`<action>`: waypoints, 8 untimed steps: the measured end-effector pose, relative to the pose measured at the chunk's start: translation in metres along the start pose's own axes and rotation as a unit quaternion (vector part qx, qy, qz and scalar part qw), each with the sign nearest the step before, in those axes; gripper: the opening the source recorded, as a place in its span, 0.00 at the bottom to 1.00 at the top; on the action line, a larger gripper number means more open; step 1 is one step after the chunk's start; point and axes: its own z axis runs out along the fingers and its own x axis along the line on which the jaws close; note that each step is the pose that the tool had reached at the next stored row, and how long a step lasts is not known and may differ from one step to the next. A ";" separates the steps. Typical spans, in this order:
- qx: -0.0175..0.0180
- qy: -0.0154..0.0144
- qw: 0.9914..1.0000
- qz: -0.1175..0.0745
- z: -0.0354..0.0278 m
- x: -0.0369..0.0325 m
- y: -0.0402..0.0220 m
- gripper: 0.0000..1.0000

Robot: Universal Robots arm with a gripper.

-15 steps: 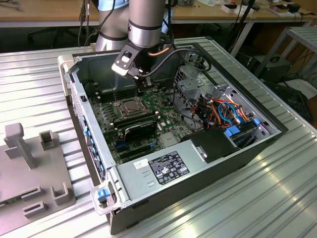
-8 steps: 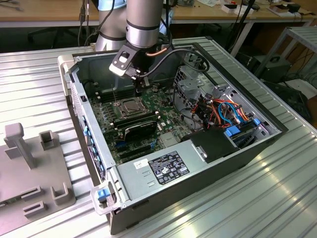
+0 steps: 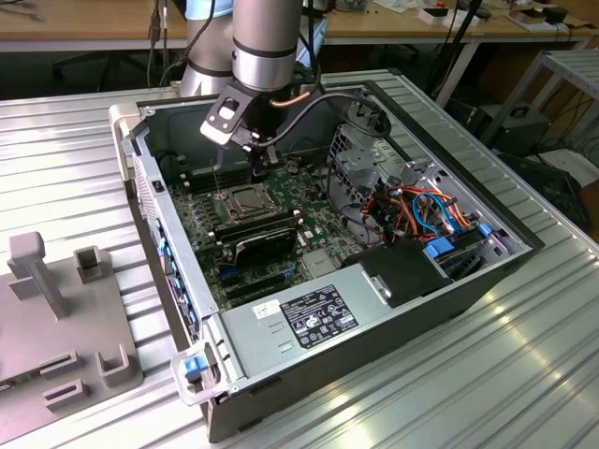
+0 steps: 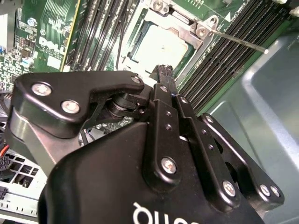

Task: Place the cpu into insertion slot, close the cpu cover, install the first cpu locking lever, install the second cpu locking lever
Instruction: 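Close the cpu cover, then install the first cpu locking lever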

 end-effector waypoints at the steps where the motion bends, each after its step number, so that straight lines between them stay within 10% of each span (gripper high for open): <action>1: 0.000 0.000 1.000 0.000 -0.0001 -0.0001 -0.0030 0.11; 8: 0.001 0.000 1.000 0.000 0.0002 -0.0003 -0.0093 0.11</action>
